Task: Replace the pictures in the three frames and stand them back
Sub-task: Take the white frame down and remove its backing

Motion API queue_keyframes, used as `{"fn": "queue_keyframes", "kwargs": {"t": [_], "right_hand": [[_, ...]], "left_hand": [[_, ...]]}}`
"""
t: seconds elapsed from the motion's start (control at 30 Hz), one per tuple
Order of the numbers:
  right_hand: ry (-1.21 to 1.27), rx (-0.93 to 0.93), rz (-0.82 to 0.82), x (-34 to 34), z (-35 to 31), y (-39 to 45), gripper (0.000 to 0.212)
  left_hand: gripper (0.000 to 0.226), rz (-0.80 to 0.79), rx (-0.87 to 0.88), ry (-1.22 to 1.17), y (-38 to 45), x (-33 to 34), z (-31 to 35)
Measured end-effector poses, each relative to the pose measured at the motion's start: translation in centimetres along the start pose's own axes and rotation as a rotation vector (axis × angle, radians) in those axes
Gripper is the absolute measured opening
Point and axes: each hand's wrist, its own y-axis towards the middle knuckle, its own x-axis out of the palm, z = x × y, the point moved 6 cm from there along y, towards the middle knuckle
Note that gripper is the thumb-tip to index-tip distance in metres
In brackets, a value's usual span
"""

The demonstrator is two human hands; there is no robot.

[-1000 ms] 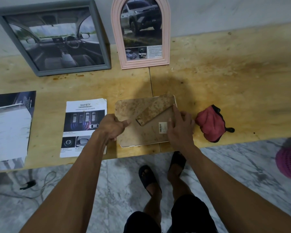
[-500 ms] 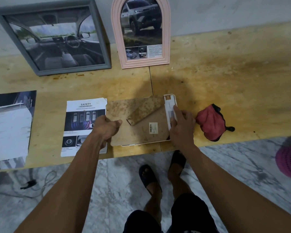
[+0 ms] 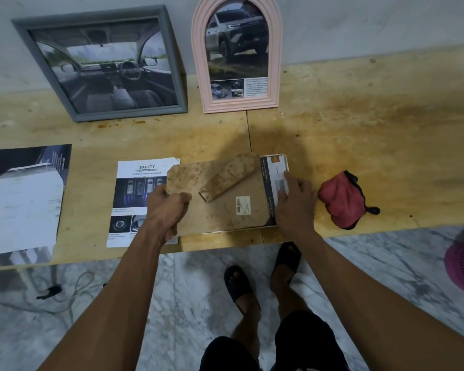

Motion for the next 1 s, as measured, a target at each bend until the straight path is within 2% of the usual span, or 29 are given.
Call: {"fn": "queue_keyframes", "kwargs": {"t": [0.1, 0.17, 0.27, 0.33, 0.43, 0.57, 0.63, 0.73, 0.9, 1.0], "right_hand": [[0.047, 0.034, 0.034, -1.5, -1.1, 0.0, 0.044], [0.109, 0.082, 0.07, -3.0, -2.0, -0.1, 0.038], [0.341, 0.18, -0.039, -4.2, -3.3, -0.6, 0.04], [0.453, 0.209, -0.086, -5.1, -3.9, -1.0, 0.04], [0.527, 0.234, -0.07, -7.4, -3.7, -0.6, 0.043], [0.446, 0.252, -0.02, -11.5, -1.3, 1.8, 0.062], [0.398, 0.274, 0.021, -13.1, 0.6, 3.7, 0.063], [0.335, 0.279, 0.061, -14.9, 2.9, 7.1, 0.065], [0.219, 0.35, 0.059, -16.4, 6.5, 12.8, 0.069], [0.128, 0.376, 0.026, -16.2, 8.3, 15.9, 0.066]], "left_hand": [[0.029, 0.006, 0.014, -0.041, -1.0, -0.2, 0.8], [0.017, 0.003, 0.038, -0.067, -1.9, -0.1, 1.6], [0.008, -0.02, 0.114, -0.083, -3.8, 0.8, 3.4], [0.019, -0.046, 0.135, -0.086, -4.5, 1.9, 4.4], [0.037, -0.061, 0.148, -0.059, -5.3, 4.2, 5.9], [0.062, -0.152, 0.233, -0.014, -6.8, 8.8, 8.5], [0.073, -0.19, 0.284, 0.05, -7.3, 11.3, 10.1], [0.086, -0.166, 0.363, 0.241, -7.0, 14.9, 12.7], [0.086, -0.143, 0.395, 0.445, -4.9, 21.1, 15.8], [0.085, -0.122, 0.33, 0.421, -3.5, 24.1, 16.4]]}}
